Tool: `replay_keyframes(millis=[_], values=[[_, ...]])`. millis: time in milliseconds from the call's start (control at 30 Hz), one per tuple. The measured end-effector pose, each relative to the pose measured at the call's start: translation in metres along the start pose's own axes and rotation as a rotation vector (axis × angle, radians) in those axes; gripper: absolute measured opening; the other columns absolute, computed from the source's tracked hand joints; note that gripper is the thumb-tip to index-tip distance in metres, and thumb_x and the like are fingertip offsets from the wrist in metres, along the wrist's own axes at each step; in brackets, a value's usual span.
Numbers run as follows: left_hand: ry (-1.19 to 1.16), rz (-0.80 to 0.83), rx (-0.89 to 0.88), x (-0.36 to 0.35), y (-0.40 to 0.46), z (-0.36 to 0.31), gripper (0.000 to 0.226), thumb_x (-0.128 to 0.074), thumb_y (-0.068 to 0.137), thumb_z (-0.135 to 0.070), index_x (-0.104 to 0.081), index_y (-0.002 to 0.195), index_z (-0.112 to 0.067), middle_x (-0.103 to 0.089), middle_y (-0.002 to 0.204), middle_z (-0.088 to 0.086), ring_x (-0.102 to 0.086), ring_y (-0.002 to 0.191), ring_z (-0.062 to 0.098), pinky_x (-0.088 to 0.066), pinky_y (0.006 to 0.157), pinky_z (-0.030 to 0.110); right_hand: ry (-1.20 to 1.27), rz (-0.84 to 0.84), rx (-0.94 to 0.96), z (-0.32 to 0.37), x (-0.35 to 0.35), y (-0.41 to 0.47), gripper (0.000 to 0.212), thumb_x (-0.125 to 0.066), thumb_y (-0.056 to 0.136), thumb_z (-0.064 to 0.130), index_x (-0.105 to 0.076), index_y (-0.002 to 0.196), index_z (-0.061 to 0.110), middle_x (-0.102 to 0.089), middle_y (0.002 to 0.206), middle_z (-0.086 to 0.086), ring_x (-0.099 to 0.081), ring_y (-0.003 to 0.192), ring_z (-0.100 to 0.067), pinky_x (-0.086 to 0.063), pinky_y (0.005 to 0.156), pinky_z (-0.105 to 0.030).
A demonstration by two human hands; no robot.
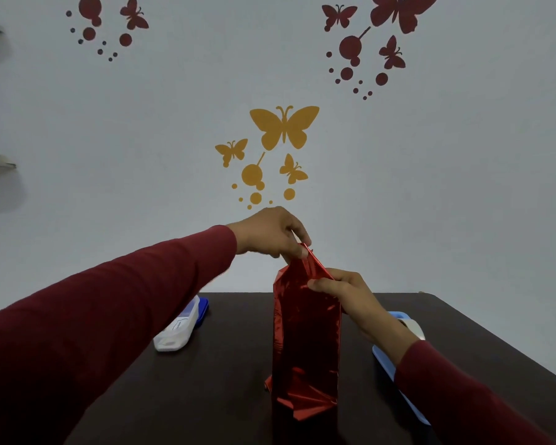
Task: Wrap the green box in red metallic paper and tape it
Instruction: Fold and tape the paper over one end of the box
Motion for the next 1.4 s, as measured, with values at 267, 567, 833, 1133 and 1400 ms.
replay_keyframes(millis=[267,567,833,1133,1400], values=[[-0.079,0.005,0.052,-0.008,-0.005,0.013,0.074,-0.090,0.073,-0.047,-0.057,0.136,-0.029,-0.073,0.110,-0.010,-0.070,0.097,0.008,-0.057,0.077,0.024,0.006,0.032,0.002,0.000,0.001,0.001,0.007,-0.073,0.091,0.011,-0.077,0.086,0.011,-0.076,0.081,-0.006,-0.074,0.074,-0.015,-0.054,0.067,-0.018],[-0.281,-0.732,-0.041,0.032,-0.036,0.008,0.026,-0.076,0.091,-0.040,-0.068,0.112,-0.026,-0.075,0.086,-0.009,-0.071,0.074,0.004,-0.051,0.072,0.016,-0.080,0.015,0.133,0.001,0.012,0.000,0.036,-0.075,0.083,0.017,-0.077,0.119,0.022,-0.076,0.112,0.002,-0.071,0.103,-0.008,-0.054,0.086,-0.020],[-0.258,-0.858,-0.464,-0.047,-0.087,-0.074,0.018,-0.074,0.094,-0.017,-0.066,0.110,-0.018,-0.067,0.086,-0.012,-0.062,0.066,0.012,-0.046,0.064,0.010,-0.235,-0.473,0.171,-0.001,0.076,-0.046,0.017,-0.069,0.094,0.018,-0.080,0.103,0.026,-0.078,0.100,0.015,-0.070,0.099,0.001,-0.052,0.087,-0.019],[-0.361,-0.353,-0.410,-0.235,-0.001,-0.072,0.066,-0.084,0.079,-0.036,-0.050,0.135,-0.025,-0.051,0.133,-0.011,-0.051,0.124,0.005,-0.045,0.101,0.024,-0.721,-0.537,-0.283,-0.050,0.167,-0.106,0.008,-0.068,0.084,0.029,-0.072,0.077,0.028,-0.069,0.075,0.016,-0.065,0.074,-0.006,-0.049,0.062,-0.020],[-0.339,-0.243,-0.314,-0.297,0.039,-0.042,0.109,-0.079,0.072,-0.068,-0.023,0.159,-0.033,-0.010,0.165,-0.025,-0.012,0.156,0.006,-0.025,0.124,0.046,-0.297,-0.349,-0.823,-0.112,0.173,-0.114,0.029,-0.073,0.091,0.027,-0.067,0.110,0.005,-0.065,0.110,-0.016,-0.069,0.091,-0.038,-0.063,0.066,-0.048]])
Point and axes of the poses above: each hand's wrist, its own y-axis towards the middle knuckle, its own x-axis out of the back of the hand, z = x × y, the point moved 9 cm from there along y, towards the middle knuckle
